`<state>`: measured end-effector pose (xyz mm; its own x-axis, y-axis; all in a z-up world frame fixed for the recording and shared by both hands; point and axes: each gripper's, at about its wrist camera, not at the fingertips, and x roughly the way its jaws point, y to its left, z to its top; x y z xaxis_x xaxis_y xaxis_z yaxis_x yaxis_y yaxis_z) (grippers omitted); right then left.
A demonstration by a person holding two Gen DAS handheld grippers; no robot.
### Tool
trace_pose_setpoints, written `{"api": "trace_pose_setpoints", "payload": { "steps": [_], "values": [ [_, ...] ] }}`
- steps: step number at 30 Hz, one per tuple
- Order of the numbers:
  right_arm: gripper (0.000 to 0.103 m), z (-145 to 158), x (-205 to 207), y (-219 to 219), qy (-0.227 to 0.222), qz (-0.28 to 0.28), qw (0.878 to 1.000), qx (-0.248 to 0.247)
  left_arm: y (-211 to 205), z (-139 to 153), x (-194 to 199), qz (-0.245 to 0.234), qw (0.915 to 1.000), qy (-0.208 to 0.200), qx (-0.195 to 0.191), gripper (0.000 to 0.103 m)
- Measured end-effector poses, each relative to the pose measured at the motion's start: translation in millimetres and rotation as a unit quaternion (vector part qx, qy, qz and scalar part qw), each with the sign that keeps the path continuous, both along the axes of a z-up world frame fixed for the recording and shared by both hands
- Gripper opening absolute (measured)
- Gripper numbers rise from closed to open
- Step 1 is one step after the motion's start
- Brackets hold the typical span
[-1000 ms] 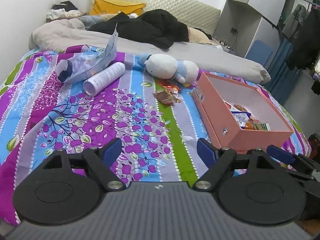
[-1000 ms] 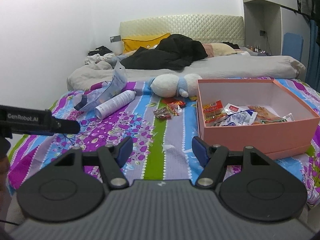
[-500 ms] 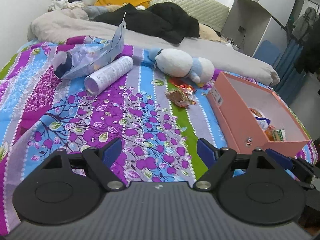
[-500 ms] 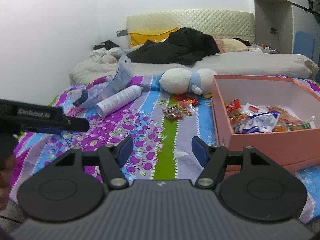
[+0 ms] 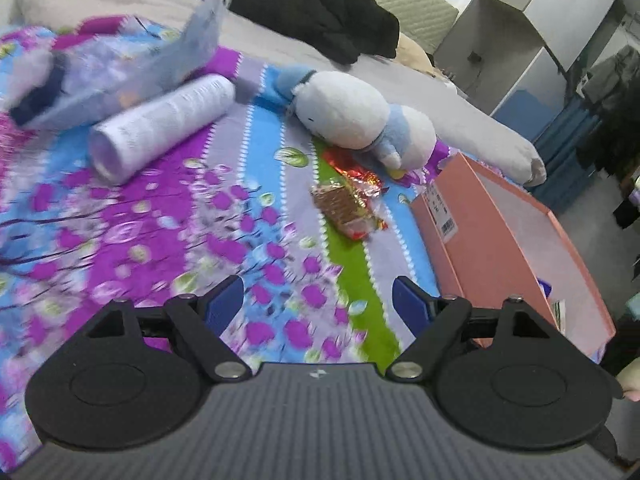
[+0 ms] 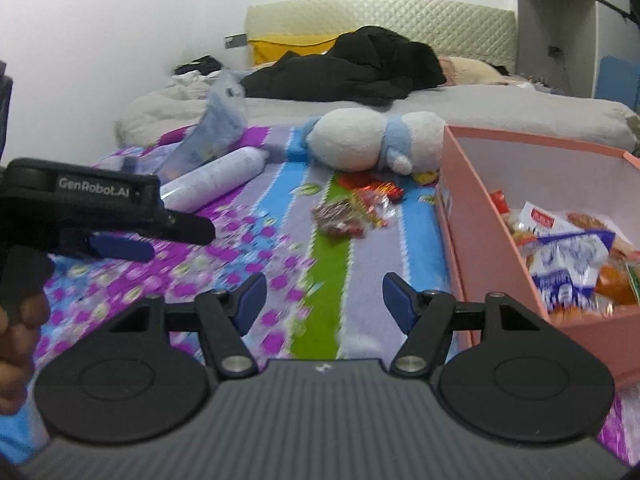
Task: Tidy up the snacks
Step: 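Reach both tools down toward the snacks beside the plush toy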
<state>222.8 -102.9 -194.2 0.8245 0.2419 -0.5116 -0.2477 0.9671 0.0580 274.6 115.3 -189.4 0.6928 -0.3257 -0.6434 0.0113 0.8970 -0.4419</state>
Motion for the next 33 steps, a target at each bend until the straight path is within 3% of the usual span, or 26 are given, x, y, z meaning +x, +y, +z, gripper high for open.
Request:
{"api": "trace_pose_setpoints", "payload": {
  "steps": [6, 12, 17, 28, 33],
  "values": [
    [0.063, -3.0, 53.4, 7.5, -0.019, -0.026, 0.999, 0.000, 7.0, -28.7, 66.1, -0.004, 0.9950, 0.013, -0.099, 0.074],
    [0.060, -6.6, 103.5, 10.4, -0.015, -0.070, 0.997, -0.009, 13.3, -67.0, 120.2, 0.003, 0.9810, 0.060, -0.184, 0.059],
    [0.060, -12.5, 136.8, 8.4, -0.002, -0.094, 0.996, 0.012, 13.8, -94.6, 138.6, 0.005, 0.9659, 0.088, -0.243, 0.055],
    [0.060, -31.5, 212.6, 12.7, 0.054, -0.120, 0.991, 0.029, 9.3, -108.0, 156.7, -0.001, 0.9488, 0.101, -0.299, 0.055],
    [0.059, -42.0, 238.7, 13.9, 0.087, -0.140, 0.986, 0.026, 1.1, -102.4, 161.9, 0.001, 0.9569, 0.106, -0.271, 0.051]
  ]
}}
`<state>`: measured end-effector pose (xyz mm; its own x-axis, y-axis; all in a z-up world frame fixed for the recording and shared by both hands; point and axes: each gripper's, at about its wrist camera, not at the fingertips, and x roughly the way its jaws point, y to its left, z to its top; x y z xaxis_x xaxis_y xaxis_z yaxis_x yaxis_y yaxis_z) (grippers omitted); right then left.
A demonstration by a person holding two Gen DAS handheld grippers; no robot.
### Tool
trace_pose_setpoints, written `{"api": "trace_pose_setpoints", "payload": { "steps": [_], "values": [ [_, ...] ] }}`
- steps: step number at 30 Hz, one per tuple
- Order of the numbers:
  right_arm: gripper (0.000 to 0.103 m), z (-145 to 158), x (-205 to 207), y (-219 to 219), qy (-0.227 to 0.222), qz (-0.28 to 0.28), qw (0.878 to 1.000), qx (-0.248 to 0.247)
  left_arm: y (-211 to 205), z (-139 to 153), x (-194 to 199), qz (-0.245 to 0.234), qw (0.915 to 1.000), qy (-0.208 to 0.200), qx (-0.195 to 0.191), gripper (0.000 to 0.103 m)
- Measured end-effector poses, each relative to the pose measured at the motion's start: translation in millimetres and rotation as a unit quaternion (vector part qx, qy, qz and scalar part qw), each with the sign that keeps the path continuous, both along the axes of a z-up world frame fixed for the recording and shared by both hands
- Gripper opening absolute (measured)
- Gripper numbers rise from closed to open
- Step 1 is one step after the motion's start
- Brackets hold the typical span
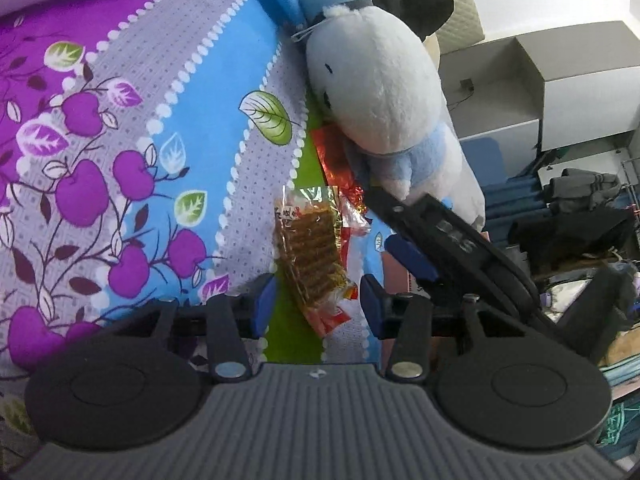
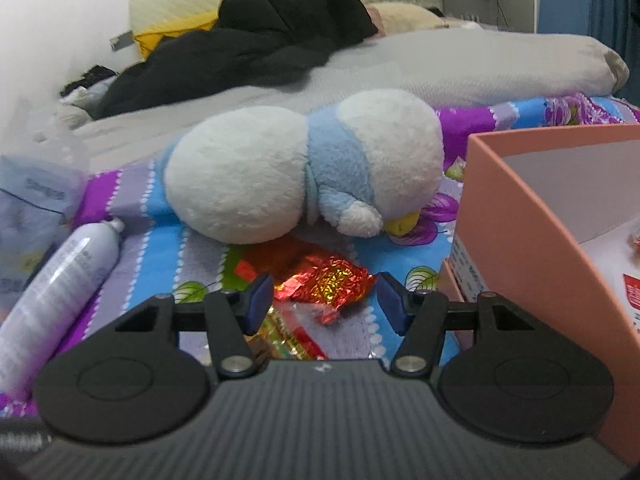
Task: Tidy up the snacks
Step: 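Reach both tools down toward the snacks beside the plush toy, then grasp the clear snack bag with the left gripper while the right grasps the red foil tea pack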
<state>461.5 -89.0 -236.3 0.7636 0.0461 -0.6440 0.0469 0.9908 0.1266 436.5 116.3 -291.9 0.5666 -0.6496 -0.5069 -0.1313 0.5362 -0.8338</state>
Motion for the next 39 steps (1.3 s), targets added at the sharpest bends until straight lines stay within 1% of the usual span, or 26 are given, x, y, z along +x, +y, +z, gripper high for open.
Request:
{"api": "trace_pose_setpoints", "payload": {
  "steps": [1, 3, 4, 5, 6, 7, 10, 11, 12, 15, 18, 22, 26, 30, 39],
  "values": [
    [0.059, -3.2, 4.5, -1.6, 0.012, -0.007, 1.000, 0.005, -0.1, 0.0, 0.3, 0.003, 1.0000, 0.002, -0.001, 0.049],
    [0.059, -9.5, 11.3, -5.5, 0.029, -0.014, 0.999, 0.022, -0.4, -1.0, 2.0, 0.008, 0.9999, 0.007, 0.007, 0.033],
    [0.059, -12.3, 14.5, -7.3, 0.035, -0.013, 0.999, 0.032, -1.0, -2.6, 5.1, 0.012, 0.9999, 0.010, 0.008, 0.029],
    [0.059, -15.2, 16.7, -9.3, 0.037, -0.011, 0.998, 0.045, -0.5, -4.2, 6.6, 0.012, 0.9998, 0.012, 0.006, 0.023],
    [0.059, -18.1, 18.7, -10.9, 0.038, -0.007, 0.998, 0.054, 0.5, -6.0, 7.7, 0.012, 0.9998, 0.014, 0.004, 0.022],
    [0.059, -21.5, 20.6, -11.7, 0.042, -0.007, 0.998, 0.056, 1.2, -6.9, 8.3, 0.013, 0.9998, 0.015, 0.002, 0.021],
    [0.059, -23.9, 19.7, -10.0, 0.030, -0.001, 0.998, 0.049, 2.3, -5.4, 8.2, 0.013, 0.9998, 0.010, 0.009, 0.019],
    [0.058, -23.6, 18.6, -9.3, 0.028, 0.001, 0.998, 0.048, 3.4, -4.4, 5.8, 0.014, 0.9998, 0.007, 0.013, 0.018],
    [0.052, -23.6, 17.2, -8.7, 0.025, 0.002, 0.999, 0.045, 3.1, -2.8, 5.2, 0.014, 0.9998, 0.004, 0.016, 0.018],
    [0.051, -21.0, 12.4, -8.6, 0.021, 0.003, 0.999, 0.045, 3.9, 1.6, 1.1, 0.014, 0.9997, -0.005, 0.021, 0.017],
    [0.050, -17.2, 3.6, -10.2, 0.014, 0.004, 0.999, 0.038, 4.6, 7.8, -3.9, 0.014, 0.9992, -0.013, 0.034, 0.016],
    [0.050, -12.0, -11.8, -11.5, 0.008, 0.008, 0.999, 0.031, 9.6, 20.2, -21.1, 0.019, 0.9983, -0.020, 0.052, 0.016],
    [0.050, -4.0, -33.7, -13.3, 0.002, 0.013, 1.000, 0.028, 15.8, 31.7, -45.0, 0.027, 0.9977, -0.023, 0.057, 0.015],
    [0.050, 1.8, -60.7, -13.0, 0.002, 0.023, 0.999, 0.026, 21.8, 39.3, -77.7, 0.038, 0.9961, -0.025, 0.075, 0.014],
    [0.050, 14.6, -136.2, -5.4, 0.002, 0.055, 0.998, 0.019, 37.8, 53.0, -166.2, 0.065, 0.9939, -0.017, 0.087, 0.013]
  ]
}}
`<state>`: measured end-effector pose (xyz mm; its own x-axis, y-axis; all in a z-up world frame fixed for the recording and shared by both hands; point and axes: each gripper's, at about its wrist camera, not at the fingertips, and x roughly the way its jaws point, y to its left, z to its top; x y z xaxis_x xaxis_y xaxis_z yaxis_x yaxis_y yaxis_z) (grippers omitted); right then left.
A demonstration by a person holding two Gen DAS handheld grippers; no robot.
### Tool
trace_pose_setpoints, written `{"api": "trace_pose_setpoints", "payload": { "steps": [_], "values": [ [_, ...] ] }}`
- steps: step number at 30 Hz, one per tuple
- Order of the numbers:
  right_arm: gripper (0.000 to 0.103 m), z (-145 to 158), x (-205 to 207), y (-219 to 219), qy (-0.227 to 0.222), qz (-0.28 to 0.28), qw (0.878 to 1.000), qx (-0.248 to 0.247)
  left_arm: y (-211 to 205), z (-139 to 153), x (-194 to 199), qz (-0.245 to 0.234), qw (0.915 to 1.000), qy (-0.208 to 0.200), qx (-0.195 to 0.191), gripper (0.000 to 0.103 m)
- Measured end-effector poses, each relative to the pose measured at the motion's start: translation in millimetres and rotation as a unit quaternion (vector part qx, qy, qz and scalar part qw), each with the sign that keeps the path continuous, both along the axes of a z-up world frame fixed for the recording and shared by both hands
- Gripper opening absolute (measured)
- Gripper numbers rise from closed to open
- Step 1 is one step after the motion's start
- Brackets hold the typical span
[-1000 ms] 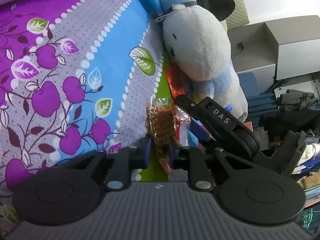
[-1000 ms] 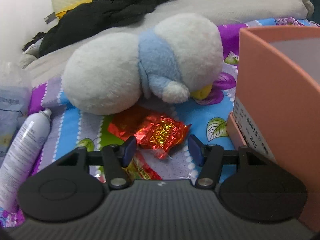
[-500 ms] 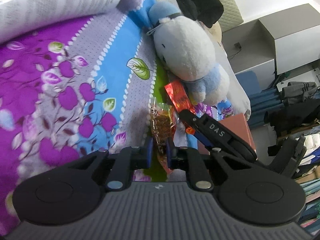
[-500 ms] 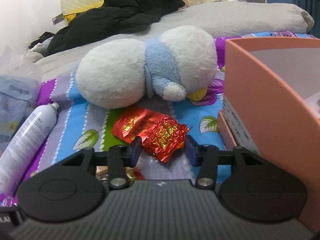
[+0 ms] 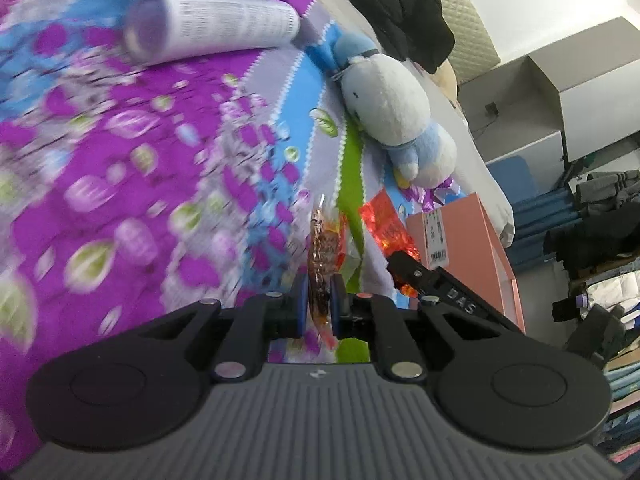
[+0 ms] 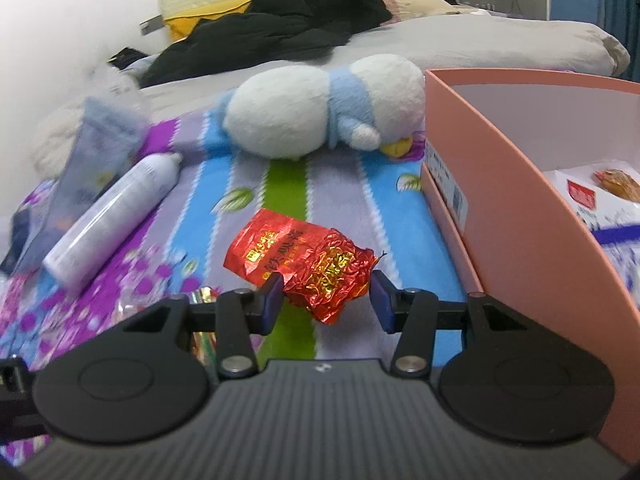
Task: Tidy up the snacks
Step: 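Grasp the clear snack bag with the left gripper while the right grasps the red foil tea pack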
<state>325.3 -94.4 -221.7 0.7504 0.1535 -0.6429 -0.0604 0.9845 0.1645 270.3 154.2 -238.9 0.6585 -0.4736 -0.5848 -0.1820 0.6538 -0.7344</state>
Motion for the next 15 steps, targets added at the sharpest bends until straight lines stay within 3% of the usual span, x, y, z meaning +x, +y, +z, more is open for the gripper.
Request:
{"api": "trace_pose_setpoints", "payload": {
  "steps": [15],
  "values": [
    [0.050, 9.2, -129.7, -9.4, 0.032, 0.044, 0.998, -0.015, 12.9, 11.2, -115.5, 0.017, 0.9995, 0.021, 0.016, 0.013]
  ]
}}
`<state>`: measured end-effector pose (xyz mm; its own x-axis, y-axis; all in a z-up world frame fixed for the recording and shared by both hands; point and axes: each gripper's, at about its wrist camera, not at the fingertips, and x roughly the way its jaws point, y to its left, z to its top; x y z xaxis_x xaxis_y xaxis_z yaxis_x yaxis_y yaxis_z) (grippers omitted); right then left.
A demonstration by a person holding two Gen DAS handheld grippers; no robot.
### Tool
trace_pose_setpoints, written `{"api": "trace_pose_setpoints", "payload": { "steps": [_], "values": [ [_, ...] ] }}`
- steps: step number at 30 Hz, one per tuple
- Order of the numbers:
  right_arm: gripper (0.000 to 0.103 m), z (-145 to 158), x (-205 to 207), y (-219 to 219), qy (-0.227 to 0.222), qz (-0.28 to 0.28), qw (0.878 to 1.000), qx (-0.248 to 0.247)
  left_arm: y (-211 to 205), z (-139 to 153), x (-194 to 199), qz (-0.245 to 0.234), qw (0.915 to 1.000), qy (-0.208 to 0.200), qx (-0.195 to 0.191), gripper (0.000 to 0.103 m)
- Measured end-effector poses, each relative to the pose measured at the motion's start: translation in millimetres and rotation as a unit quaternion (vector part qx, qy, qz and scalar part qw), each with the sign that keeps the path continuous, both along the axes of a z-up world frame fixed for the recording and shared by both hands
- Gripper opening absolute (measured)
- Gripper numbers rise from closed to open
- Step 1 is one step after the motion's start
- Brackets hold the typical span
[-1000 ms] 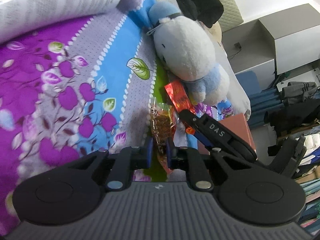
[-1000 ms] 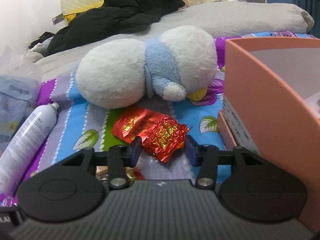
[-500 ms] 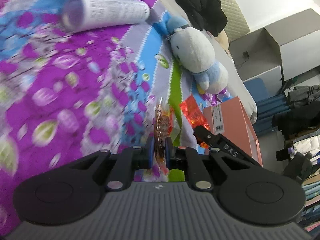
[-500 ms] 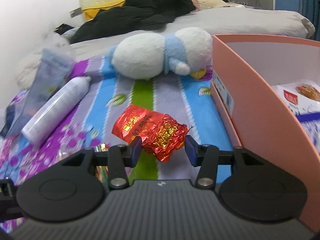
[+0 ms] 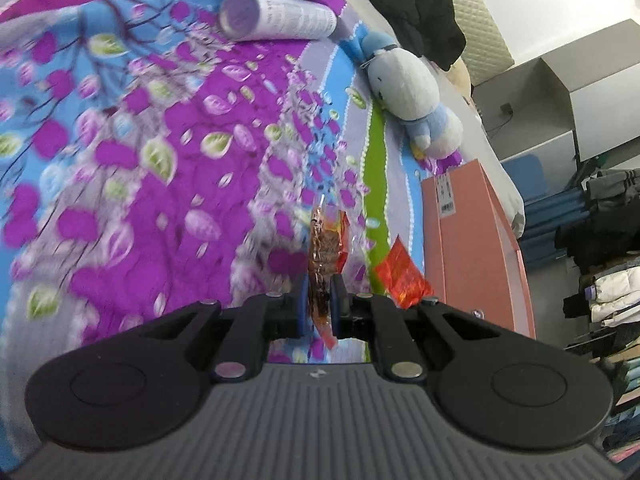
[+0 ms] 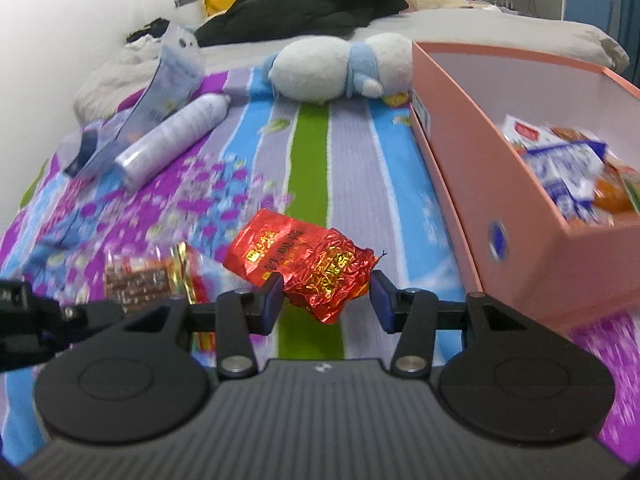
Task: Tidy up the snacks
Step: 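Grasp the clear snack bag with the left gripper while the right grasps the red foil tea pack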
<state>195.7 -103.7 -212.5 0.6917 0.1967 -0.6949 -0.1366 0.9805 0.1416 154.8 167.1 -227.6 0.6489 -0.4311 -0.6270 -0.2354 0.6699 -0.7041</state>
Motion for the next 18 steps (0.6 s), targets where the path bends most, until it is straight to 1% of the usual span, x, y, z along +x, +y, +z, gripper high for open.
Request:
{"api": "trace_pose_setpoints", "payload": {
  "steps": [7, 11, 13, 14, 15, 16, 17, 18],
  "values": [
    [0.050, -6.8, -39.0, -0.4, 0.018, 0.027, 0.999, -0.016, 0.5, 0.8, -33.5, 0.005, 0.9995, 0.024, 0.019, 0.014],
    [0.052, -14.2, -43.9, -1.2, 0.039, 0.044, 0.998, -0.008, 3.4, 2.3, -41.1, 0.017, 0.9972, 0.040, 0.061, 0.015],
    [0.054, -16.5, -44.8, -1.2, 0.043, 0.056, 0.997, -0.010, 5.3, 2.0, -39.1, 0.022, 0.9958, 0.054, 0.071, 0.018],
    [0.054, -17.2, -45.1, -0.9, 0.044, 0.060, 0.997, -0.014, 6.2, 2.1, -38.5, 0.024, 0.9952, 0.058, 0.074, 0.025],
    [0.055, -17.8, -45.3, -1.9, 0.045, 0.066, 0.997, -0.014, 6.9, 2.7, -37.8, 0.027, 0.9945, 0.062, 0.080, 0.041],
    [0.057, -17.9, -45.7, -3.6, 0.045, 0.073, 0.996, -0.010, 7.7, 3.4, -37.4, 0.031, 0.9939, 0.064, 0.084, 0.052],
    [0.063, -18.0, -46.1, -5.3, 0.043, 0.078, 0.996, -0.008, 7.8, 4.4, -37.8, 0.036, 0.9933, 0.064, 0.089, 0.070],
    [0.072, -18.0, -47.3, -6.9, 0.039, 0.083, 0.996, -0.009, 7.5, 5.2, -38.0, 0.040, 0.9929, 0.064, 0.092, 0.080]
  ]
}}
